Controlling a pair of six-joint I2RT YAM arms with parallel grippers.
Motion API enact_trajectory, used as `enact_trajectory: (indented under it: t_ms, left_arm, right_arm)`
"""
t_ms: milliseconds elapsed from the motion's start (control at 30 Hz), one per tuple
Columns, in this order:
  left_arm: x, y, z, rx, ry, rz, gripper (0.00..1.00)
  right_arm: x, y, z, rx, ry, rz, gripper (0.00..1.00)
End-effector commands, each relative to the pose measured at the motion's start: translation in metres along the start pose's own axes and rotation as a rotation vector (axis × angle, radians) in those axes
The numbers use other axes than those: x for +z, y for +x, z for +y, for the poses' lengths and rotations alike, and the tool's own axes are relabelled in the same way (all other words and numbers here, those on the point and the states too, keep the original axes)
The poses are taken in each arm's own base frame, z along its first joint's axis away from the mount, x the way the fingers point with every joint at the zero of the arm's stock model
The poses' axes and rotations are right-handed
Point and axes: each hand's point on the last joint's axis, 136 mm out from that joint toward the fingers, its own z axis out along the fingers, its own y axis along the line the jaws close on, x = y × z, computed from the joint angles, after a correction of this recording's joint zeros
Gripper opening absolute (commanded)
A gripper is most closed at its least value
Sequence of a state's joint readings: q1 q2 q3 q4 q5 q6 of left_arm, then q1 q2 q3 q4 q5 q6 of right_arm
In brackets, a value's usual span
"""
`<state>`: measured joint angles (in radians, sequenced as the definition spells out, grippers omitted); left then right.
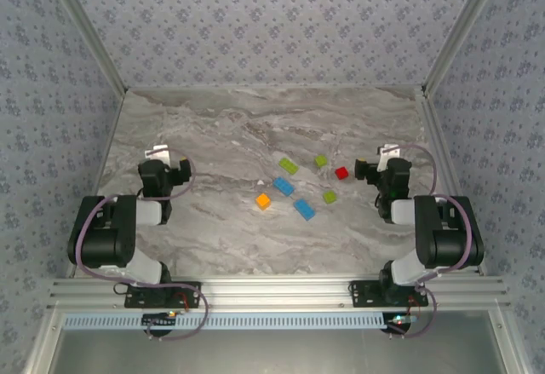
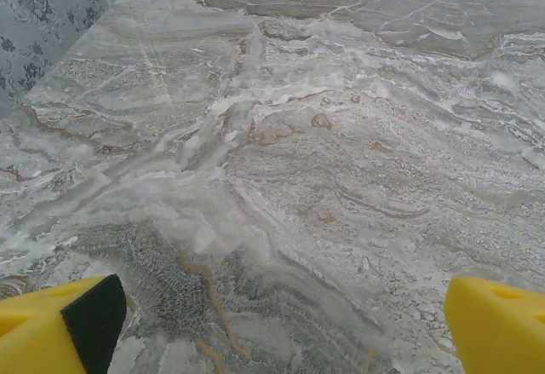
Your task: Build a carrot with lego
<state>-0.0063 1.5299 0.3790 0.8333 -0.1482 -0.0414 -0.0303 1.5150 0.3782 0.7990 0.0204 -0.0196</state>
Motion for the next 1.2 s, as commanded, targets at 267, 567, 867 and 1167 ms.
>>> enact_trajectory:
  t_ms: [267, 567, 867, 1167]
  left_arm:
    - [0.003, -0.010, -0.001, 0.000, 0.009, -0.019, 0.98]
    - [0.003, -0.010, -0.001, -0.001, 0.008, -0.019, 0.98]
    - [0.003, -0.010, -0.001, -0.001, 0.008, -0.019, 0.98]
    - [-0.040, -0.070, 0.038, -0.183, -0.265, 0.113, 0.98]
  right_arm:
    - [0.003, -0.004, -0.001, -0.001, -0.004, -0.006, 1.00]
    - [0.002, -0.004, -0.001, -0.001, -0.003, -0.007, 1.00]
    - [0.003, -0.003, -0.001, -0.001, -0.003, -0.005, 1.00]
    - [-0.019, -0.054, -0.018, 0.198, 0.137, 0.233, 1.00]
